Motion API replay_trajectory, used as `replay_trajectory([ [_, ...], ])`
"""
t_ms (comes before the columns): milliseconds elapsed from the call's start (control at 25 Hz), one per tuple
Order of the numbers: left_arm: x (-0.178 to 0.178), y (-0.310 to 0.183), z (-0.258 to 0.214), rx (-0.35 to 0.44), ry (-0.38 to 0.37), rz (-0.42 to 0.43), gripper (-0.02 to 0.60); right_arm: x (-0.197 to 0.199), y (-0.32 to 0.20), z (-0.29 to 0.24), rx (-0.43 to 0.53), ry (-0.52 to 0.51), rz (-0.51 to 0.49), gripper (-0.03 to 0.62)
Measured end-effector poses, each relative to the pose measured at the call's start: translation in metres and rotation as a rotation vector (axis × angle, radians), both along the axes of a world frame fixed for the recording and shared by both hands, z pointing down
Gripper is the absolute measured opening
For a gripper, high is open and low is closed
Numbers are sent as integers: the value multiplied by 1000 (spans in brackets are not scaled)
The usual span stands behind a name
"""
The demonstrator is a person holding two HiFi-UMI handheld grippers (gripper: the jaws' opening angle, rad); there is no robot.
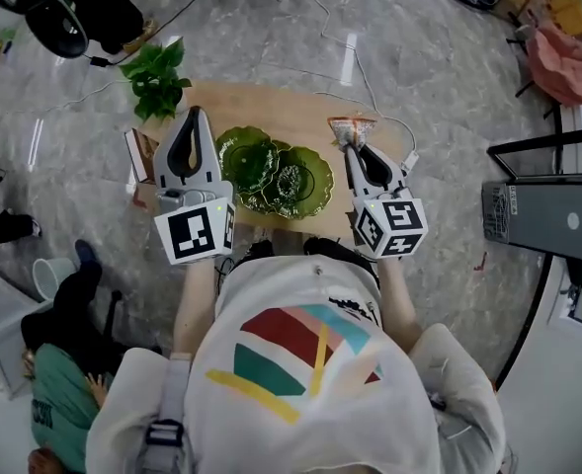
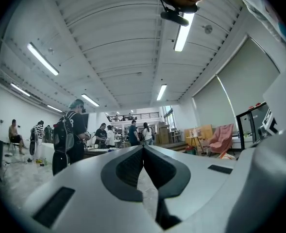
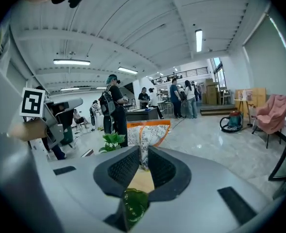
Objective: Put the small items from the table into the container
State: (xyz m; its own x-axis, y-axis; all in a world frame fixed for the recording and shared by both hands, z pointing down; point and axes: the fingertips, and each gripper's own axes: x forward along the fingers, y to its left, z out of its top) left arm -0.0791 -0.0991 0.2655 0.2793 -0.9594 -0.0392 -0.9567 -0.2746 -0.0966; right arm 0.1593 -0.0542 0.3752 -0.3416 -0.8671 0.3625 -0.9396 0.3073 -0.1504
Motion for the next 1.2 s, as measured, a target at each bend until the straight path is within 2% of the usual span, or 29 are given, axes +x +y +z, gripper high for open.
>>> replay_trajectory([
  [160,-1,9,0,-2,-3,4,9,-16,6,24,-66,27,-41,66],
  [360,-3,11,-1,3,4,-3,9,-42,18,45,-157,36,-147,67],
  [400,-2,12,-1,0,5,-2,9,-45,20,48,-178,41,-159,76],
  [480,-1,13,2,-6,7,0,9,-51,23,52,-198,44,-177,161],
  [560,-1,13,6,-11,10,3,9,-54,24,54,-196,49,-186,187],
  [720,4,12,5,-10,9,14,9,-51,23,52,-182,72,-178,187],
  [1200,17,11,-1,15,-2,53,9,-26,18,36,-129,54,-88,186],
])
